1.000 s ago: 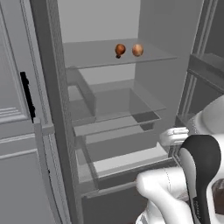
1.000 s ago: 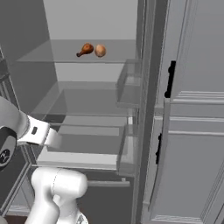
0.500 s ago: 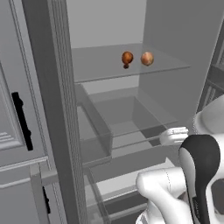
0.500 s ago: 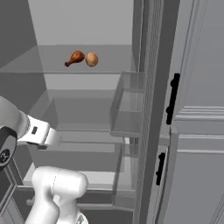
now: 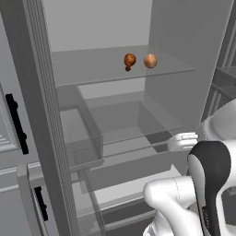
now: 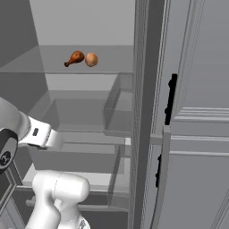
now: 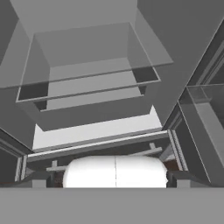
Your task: Place one onion and one chicken drumstick in each tupperware on the nearby counter, to pack two identical lunches.
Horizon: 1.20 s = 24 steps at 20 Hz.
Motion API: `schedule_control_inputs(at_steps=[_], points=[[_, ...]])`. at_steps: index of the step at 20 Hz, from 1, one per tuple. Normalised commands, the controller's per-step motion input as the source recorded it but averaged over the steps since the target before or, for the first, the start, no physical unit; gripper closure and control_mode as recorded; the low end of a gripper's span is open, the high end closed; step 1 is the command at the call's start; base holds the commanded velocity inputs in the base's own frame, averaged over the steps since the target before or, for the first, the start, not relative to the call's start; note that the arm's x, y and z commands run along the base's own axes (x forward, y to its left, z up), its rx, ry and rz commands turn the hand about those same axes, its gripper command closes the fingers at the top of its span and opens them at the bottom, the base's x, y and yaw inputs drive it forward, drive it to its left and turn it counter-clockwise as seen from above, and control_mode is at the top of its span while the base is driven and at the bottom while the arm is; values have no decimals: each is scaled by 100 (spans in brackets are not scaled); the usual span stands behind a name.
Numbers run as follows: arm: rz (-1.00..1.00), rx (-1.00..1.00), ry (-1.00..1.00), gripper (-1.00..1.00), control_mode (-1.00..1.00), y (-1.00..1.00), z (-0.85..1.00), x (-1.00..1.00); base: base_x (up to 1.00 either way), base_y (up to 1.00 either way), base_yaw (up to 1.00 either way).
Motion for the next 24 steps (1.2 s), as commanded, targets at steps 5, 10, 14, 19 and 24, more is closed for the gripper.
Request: schedule_control_inputs(at_steps=[5, 10, 14, 19, 24], points=[[0, 0, -7, -100, -100, 0, 53, 26, 0, 0, 0], [0, 0, -14, -100, -100, 0, 70, 14, 0, 0, 0], [0, 0, -11, -100, -100, -5, 48, 47, 0, 0, 0], [0, 0, -12, -100, -100, -12, 40, 86, 0, 0, 0], [0, -1, -16, -100, -100, -2, 21, 79, 0, 0, 0]])
